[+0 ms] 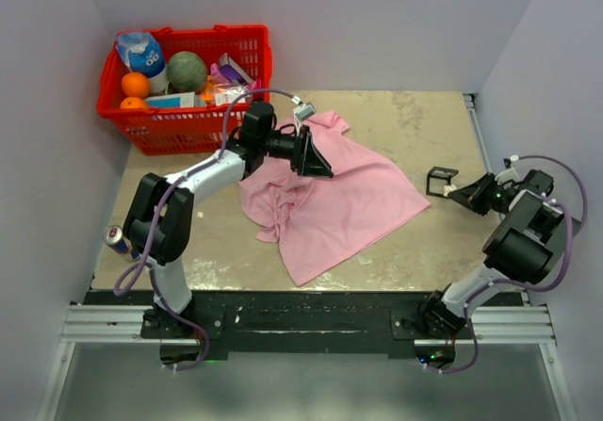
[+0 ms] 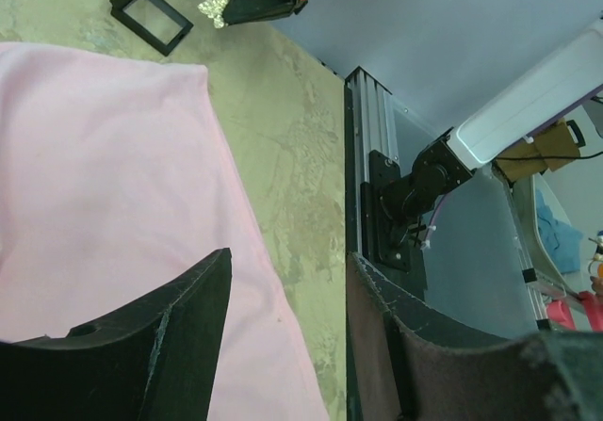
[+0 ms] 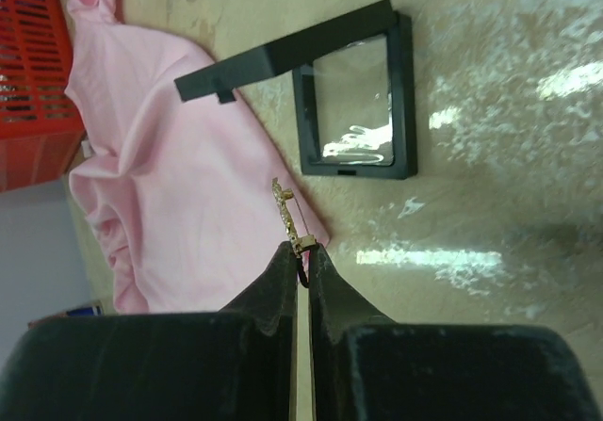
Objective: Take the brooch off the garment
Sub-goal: Place the brooch in the brooch box.
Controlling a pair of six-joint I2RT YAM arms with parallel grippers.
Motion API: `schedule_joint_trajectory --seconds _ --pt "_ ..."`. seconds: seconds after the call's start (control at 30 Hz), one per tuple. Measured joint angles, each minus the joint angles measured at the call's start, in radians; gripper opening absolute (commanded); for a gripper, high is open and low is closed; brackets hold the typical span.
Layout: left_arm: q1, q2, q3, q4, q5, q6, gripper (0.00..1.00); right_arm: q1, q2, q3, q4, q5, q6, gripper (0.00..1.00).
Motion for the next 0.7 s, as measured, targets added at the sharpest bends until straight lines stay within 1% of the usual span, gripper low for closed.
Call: schedule_joint_trajectory --seconds 0.3,0.47,0.7 --pt "0.000 0.000 0.000 -0.031 -0.003 0.025 0.58 0.000 0.140 0.080 0.070 0.024 0.026 0.00" --pt "0.000 0.000 0.000 -0.063 -0.013 0.042 0.58 0.014 0.167 0.088 0.086 0.022 0.034 0.00" --pt "0.000 0.018 0.013 -0.080 -0.018 0.059 0.59 0.064 0.185 0.088 0.113 0.012 0.071 0.00"
